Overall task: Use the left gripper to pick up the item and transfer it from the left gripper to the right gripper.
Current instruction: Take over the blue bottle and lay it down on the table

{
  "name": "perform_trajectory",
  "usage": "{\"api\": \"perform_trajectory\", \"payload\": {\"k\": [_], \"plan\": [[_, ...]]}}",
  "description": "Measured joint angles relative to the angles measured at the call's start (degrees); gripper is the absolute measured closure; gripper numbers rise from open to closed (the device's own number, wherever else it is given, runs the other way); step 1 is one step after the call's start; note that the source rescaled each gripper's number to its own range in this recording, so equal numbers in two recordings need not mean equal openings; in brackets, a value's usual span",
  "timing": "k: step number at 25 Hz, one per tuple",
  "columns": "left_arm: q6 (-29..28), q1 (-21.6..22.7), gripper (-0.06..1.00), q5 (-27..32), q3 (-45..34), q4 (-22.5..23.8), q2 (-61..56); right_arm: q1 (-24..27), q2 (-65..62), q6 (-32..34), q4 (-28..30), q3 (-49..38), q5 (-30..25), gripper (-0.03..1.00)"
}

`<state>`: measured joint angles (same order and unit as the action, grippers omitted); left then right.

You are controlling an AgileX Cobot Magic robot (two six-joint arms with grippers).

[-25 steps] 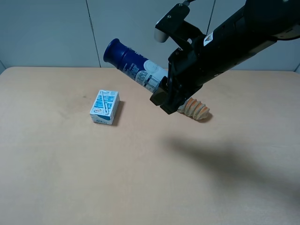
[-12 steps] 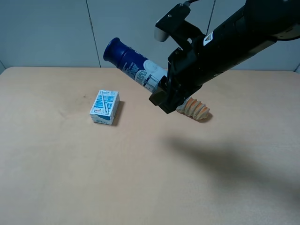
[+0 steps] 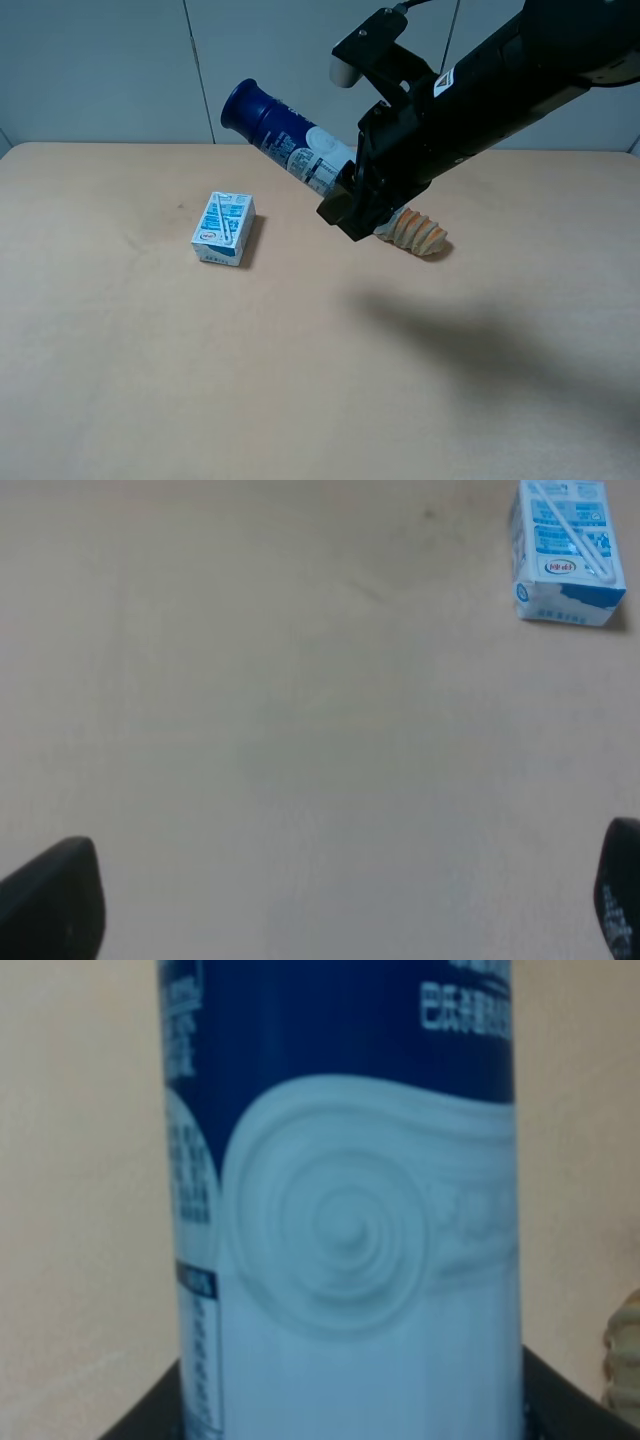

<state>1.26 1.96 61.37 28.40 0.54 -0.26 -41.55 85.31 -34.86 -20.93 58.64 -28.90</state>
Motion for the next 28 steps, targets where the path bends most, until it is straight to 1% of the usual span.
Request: {"api": "perform_trajectory", "payload": {"k": [5,7,12,17,20,24,26,28], "plan": [[0.0,0.0,-0.02,-0.41,0.0,0.0,0.0,0.0,0.0,0.13,-0.05,0.0,0.0,0.97],[0.0,0.0,-0.02,-0.41,0.0,0.0,0.0,0.0,0.0,1.23,-0.05,0.0,0.14,0.97],[-0.06,0.0,-0.02,-0.41,0.0,0.0,0.0,0.0,0.0,6.77,-0.18,0.0,1.67,0.97],[-0.06,0.0,-0.02,-0.41,0.0,0.0,0.0,0.0,0.0,14.93,0.74,0.0,1.67,0.97],[-0.06,0.0,-0.02,-0.41,0.0,0.0,0.0,0.0,0.0,21.15,3.88,0.0,1.56,0.97],[-0.13,0.0,-0.02,-0.41,0.0,0.0,0.0,0.0,0.0,30.21,10.87,0.0,0.75,0.97],[-0.13,0.0,-0.02,-0.44,0.0,0.0,0.0,0.0,0.0,33.36,13.77,0.0,-0.15,0.97],[-0.13,0.0,-0.02,-0.48,0.0,0.0,0.0,0.0,-0.33,34.86,15.21,0.0,-0.75,0.97]]}}
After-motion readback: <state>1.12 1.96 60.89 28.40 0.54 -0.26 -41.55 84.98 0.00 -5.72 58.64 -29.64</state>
